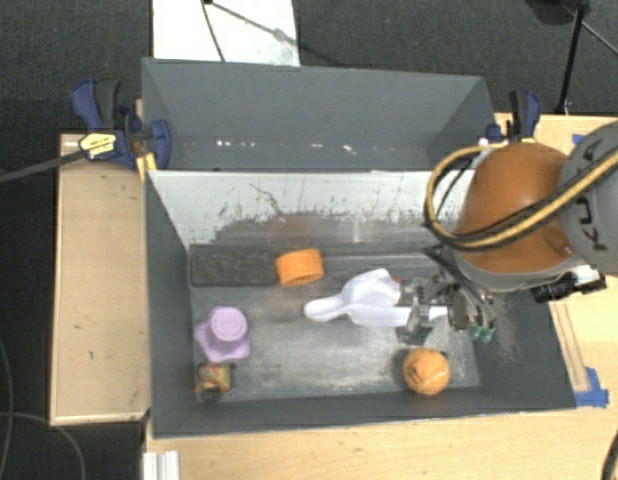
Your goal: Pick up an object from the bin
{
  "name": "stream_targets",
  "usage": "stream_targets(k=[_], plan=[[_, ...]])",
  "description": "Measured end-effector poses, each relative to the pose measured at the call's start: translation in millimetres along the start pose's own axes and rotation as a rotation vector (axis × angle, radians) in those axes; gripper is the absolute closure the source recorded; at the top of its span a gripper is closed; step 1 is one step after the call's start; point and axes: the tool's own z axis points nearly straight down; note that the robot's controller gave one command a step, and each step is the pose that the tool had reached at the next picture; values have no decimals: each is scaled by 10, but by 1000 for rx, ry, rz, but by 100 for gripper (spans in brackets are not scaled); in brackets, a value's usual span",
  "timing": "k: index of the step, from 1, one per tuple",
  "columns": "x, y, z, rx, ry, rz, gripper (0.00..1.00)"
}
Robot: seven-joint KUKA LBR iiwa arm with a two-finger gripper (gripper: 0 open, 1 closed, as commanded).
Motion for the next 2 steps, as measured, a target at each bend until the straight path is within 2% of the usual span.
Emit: stream_targets(k=[1,2], plan=[[122,214,-201,-1,-6,58,100],[40,-232,-1081,0,-5,23,100]])
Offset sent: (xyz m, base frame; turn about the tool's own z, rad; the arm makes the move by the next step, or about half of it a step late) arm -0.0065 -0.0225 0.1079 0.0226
